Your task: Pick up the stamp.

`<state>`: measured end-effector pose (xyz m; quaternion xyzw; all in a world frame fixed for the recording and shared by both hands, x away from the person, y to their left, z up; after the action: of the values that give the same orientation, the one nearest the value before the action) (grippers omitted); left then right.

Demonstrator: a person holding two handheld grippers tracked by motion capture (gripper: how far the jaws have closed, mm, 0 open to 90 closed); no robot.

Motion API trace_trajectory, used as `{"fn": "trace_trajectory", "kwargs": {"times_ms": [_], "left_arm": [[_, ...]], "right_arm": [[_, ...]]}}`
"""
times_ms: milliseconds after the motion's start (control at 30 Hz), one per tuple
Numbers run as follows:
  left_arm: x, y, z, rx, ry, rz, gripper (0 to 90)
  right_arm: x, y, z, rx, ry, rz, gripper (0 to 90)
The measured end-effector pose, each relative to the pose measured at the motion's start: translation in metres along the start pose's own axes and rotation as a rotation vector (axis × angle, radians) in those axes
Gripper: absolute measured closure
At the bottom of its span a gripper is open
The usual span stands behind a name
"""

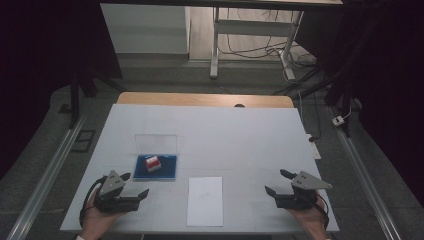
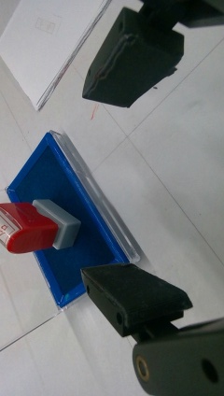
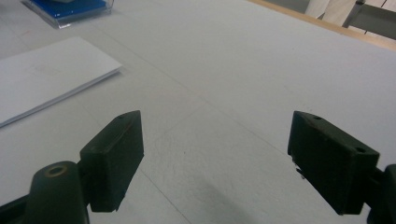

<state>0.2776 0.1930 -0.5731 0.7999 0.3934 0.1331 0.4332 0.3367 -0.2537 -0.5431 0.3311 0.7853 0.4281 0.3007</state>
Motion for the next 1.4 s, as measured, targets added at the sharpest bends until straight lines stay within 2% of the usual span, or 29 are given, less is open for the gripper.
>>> {"fn": "trace_trajectory", "kwargs": {"times_ms": [333,733,1100,1167,1233,1400], "left_arm": [[0.001,-0.003,-0.005,-0.001,0.006,-0.016,14.2],[0.001,-0.001,-0.008,-0.001,0.012,-0.014,14.6],[-0.004,0.009,-0.013,0.014,0.004,0.005,16.4],[-0.005,0.012,-0.014,0.023,0.001,0.015,16.7],[-0.004,0.014,-0.014,0.03,0.0,0.026,17.0],[0.003,0.027,-0.008,0.036,-0.006,0.025,17.4]], "right_arm": [[0.007,0.0,0.003,0.015,0.007,-0.031,20.3],[0.007,0.0,0.003,0.013,0.015,-0.019,22.2],[0.01,-0.001,0.006,0.017,0.028,-0.025,23.1],[0.01,0.0,0.006,0.02,0.02,-0.029,23.2],[0.011,0.0,0.007,0.018,0.034,-0.027,23.2],[0.012,-0.001,0.008,0.022,0.036,-0.028,23.3]]}}
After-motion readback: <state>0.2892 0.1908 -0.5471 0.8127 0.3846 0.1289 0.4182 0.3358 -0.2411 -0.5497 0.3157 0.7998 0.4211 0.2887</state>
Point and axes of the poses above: each handheld gripper's, and its own axes: z roughly forward along the jaws, y roughly out of its top, x roughly to its left, the point moved 9 cm from there along z, roughly forward along the jaws, and after that the axes turned 10 degrees about -y, right-handed, at the moved point
